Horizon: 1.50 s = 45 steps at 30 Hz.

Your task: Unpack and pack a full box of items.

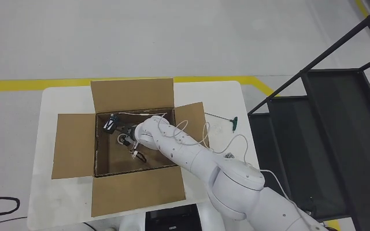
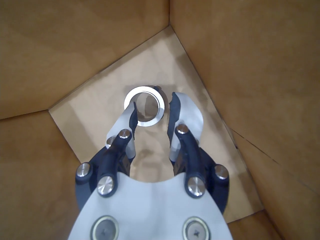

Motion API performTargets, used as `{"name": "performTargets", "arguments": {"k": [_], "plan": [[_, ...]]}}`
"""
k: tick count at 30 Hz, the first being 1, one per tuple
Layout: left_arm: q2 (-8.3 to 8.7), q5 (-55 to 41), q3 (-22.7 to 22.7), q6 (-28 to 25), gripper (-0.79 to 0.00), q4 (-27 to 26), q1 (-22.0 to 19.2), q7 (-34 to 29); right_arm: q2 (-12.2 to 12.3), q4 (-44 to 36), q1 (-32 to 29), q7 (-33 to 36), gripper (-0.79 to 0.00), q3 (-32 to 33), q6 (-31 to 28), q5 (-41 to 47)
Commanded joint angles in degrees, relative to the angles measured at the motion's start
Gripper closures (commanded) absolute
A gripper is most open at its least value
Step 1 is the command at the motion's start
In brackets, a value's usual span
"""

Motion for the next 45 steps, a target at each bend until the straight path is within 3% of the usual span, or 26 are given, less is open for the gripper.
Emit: {"name": "performTargets", "arguments": {"k": [1, 12, 14, 17, 30, 45], "plan": [[0.00, 0.0, 0.0, 0.0, -0.785, 0.0, 0.0, 0.0, -0.3, 0.4, 0.1, 0.7, -0.302, 0.0, 0.3, -0.1], [0.00, 0.0, 0.0, 0.0, -0.785, 0.0, 0.0, 0.0, -2.1, 2.5, 0.7, 3.4, -0.280, -0.3, 0.7, -0.8], [0.00, 0.0, 0.0, 0.0, -0.785, 0.0, 0.0, 0.0, -2.5, 2.9, 0.8, 3.6, -0.209, -0.3, 0.5, -0.8], [0.00, 0.0, 0.0, 0.0, -0.785, 0.0, 0.0, 0.0, -3.0, 3.7, 1.0, 3.8, 0.000, -0.4, 0.4, -1.0], [0.00, 0.0, 0.0, 0.0, -0.785, 0.0, 0.0, 0.0, -3.1, 5.0, 2.1, 0.5, 0.000, 0.6, 2.5, -3.0], [0.00, 0.0, 0.0, 0.0, -0.785, 0.0, 0.0, 0.0, 2.0, -1.8, -1.1, -2.8, 0.000, 4.2, -0.4, -6.9]]}}
